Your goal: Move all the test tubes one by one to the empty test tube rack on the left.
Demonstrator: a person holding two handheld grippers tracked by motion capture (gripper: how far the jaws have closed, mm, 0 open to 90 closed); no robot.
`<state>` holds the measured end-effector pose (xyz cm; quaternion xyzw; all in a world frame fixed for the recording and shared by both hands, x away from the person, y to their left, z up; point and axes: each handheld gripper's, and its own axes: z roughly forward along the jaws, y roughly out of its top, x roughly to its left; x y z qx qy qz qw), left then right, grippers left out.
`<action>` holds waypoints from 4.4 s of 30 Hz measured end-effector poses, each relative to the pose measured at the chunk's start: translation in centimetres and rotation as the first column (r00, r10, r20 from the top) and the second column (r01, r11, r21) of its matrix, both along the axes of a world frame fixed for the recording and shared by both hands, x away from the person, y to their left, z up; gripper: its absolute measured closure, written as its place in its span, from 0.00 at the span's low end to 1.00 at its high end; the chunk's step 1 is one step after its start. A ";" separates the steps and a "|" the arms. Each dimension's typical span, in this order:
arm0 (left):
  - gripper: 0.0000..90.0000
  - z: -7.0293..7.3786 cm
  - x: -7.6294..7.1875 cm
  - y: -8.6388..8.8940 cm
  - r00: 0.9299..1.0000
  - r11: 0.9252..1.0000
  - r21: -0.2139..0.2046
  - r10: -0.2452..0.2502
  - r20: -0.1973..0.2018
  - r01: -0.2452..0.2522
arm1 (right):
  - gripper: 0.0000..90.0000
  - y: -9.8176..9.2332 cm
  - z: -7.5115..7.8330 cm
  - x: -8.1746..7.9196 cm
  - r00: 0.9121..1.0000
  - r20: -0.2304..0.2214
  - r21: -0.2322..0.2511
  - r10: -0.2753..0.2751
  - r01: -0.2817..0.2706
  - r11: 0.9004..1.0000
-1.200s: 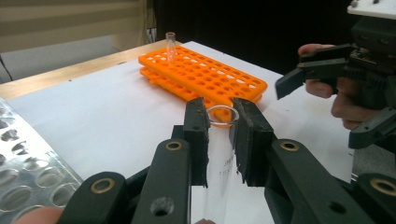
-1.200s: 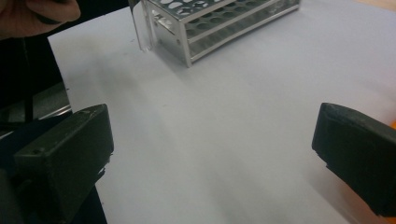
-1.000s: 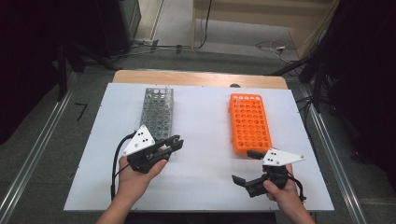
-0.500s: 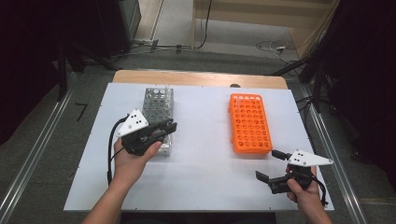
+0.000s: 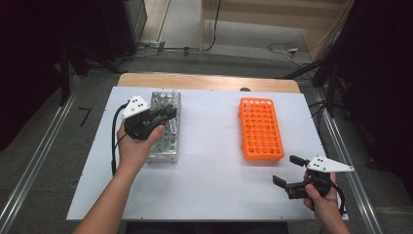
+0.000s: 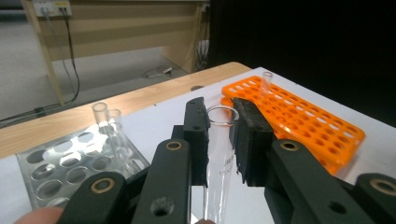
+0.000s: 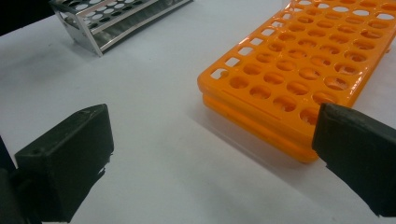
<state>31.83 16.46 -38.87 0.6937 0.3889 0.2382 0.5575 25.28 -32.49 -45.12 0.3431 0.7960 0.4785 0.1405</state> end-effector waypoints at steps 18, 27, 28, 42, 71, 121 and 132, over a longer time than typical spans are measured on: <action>0.85 0.2 5.3 -0.2 0.995 0.995 0.016 0.097 0.019 -0.097 | 0.00 -0.2 -0.2 -0.2 1.000 -0.006 0.005 0.000 0.000 1.000; 0.85 -0.9 7.3 -0.3 0.989 0.989 0.008 0.148 0.006 -0.148 | 0.00 -0.4 -0.3 -0.1 1.000 -0.009 0.011 -0.005 0.005 1.000; 0.85 -1.1 7.5 -0.4 0.989 0.989 0.008 0.150 0.003 -0.150 | 0.00 -0.5 -0.3 -0.1 1.000 -0.010 0.012 -0.005 0.006 1.000; 0.85 -2.6 7.9 -1.0 0.981 0.980 0.052 0.194 -0.017 -0.193 | 0.00 -0.4 -0.3 -0.1 1.000 -0.011 0.015 -0.002 0.002 1.000; 0.79 -3.8 7.4 -1.6 0.973 0.976 0.143 0.185 -0.141 -0.165 | 0.00 -0.3 -0.5 0.0 1.000 -0.012 0.008 0.001 -0.001 1.000; 0.00 -2.3 -7.6 0.4 0.999 0.999 -0.036 0.014 -0.049 -0.015 | 0.00 1.6 1.4 2.1 1.000 -0.014 0.030 0.006 -0.006 1.000; 0.00 -4.5 -10.7 0.4 0.998 0.999 -0.046 -0.007 -0.068 0.004 | 0.00 3.6 3.0 4.9 1.000 0.006 0.013 -0.003 0.003 1.000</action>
